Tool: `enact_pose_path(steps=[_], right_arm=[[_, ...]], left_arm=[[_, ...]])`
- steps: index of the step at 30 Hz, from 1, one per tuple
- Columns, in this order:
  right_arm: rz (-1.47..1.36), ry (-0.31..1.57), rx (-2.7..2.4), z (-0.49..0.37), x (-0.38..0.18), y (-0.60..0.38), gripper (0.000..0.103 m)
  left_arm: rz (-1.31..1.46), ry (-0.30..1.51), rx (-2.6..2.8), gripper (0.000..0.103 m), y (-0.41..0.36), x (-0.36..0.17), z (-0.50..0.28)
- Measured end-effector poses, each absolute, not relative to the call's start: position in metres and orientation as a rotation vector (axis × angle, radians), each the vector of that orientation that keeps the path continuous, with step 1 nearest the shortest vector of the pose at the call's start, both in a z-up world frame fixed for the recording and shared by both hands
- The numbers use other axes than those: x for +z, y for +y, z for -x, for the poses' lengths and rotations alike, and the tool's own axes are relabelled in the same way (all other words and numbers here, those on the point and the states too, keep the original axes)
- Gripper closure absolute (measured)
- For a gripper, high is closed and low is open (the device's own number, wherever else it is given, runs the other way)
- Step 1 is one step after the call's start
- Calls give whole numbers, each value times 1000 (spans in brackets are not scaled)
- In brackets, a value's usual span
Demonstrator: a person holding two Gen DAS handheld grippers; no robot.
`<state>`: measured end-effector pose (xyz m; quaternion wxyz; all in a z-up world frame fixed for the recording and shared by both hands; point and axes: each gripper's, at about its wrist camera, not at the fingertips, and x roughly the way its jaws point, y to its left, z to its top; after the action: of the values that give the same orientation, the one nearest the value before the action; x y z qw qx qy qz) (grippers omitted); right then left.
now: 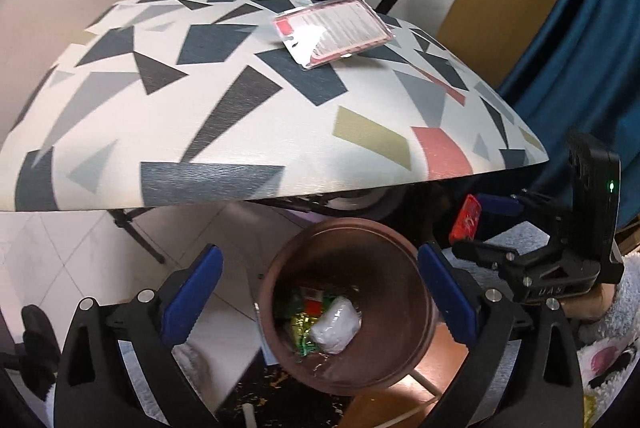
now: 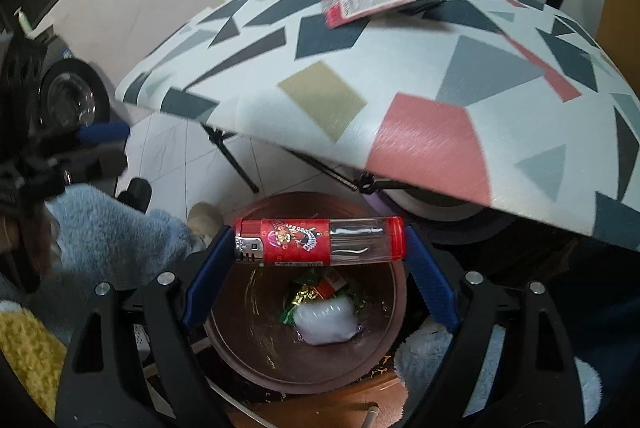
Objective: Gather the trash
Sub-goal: 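Drop the red lighter into the bin with the right gripper while the left drops the white bag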
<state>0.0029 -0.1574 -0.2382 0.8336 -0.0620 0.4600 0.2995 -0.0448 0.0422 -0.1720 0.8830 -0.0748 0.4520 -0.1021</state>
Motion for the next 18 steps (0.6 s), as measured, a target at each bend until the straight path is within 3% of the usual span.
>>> enact_pose_path(steps=[13,15,18], right_arm=[[191,1007,691,4,-251,-141,19],[190,1011,697,4,-252,-140,7],[193,1009,688,5,-252,-140,6]], left_arm=[[162,943,-160,7,52,-179,54],[162,944,-160,7,52,-179,54],[161,953,-155,7,53,-181,54]])
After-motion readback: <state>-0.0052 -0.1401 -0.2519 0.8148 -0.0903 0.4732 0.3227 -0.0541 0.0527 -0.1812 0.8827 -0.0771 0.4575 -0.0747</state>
